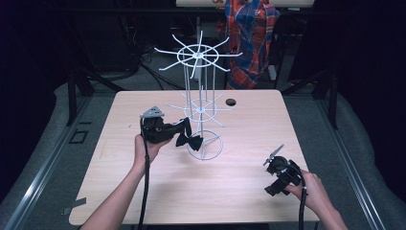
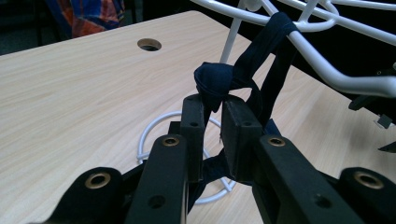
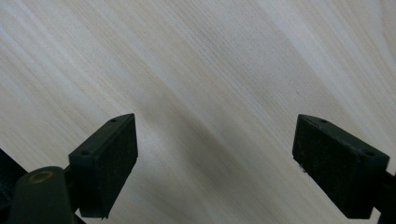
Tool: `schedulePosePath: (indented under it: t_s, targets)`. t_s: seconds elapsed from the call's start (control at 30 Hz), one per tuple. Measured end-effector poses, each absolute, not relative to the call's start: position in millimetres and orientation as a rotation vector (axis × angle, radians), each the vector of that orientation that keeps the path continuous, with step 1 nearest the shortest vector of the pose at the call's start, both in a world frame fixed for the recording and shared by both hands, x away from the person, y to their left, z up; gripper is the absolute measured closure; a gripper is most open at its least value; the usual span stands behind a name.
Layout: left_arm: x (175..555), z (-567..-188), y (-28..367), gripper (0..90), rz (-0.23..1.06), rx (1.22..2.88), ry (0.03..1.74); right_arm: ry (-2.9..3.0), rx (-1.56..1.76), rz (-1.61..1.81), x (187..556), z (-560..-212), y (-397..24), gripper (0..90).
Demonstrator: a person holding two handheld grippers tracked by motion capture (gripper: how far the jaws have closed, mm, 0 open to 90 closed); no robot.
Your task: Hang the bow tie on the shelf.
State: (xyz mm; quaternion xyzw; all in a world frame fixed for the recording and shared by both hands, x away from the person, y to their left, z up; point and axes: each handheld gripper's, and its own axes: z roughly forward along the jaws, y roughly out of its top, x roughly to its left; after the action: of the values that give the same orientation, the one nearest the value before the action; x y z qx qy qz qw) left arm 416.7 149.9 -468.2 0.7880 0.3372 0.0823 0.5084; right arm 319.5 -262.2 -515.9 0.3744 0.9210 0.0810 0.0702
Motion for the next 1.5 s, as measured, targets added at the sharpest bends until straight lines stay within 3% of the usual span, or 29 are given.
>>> schedulePosePath:
  t_s: [0.23, 0.5, 0.97, 1.5]
  targets:
    - [415, -469, 150, 71.1, 0.192, 1.932, 0.810, 2.774, 1.124, 0.238, 319, -515, -263, 13.9]
    - [411, -466, 155, 46.7, 0.217, 1.959, 0.845, 2.771, 1.114, 0.231, 319, -513, -264, 13.9]
    - [396, -457, 166, 21.3, 0.296, 2.015, 0.883, 2.770, 1.100, 0.223, 319, -512, -265, 13.9]
    - [373, -452, 185, 10.3, 0.354, 2.063, 0.920, 2.770, 1.099, 0.217, 319, -511, -265, 14.0]
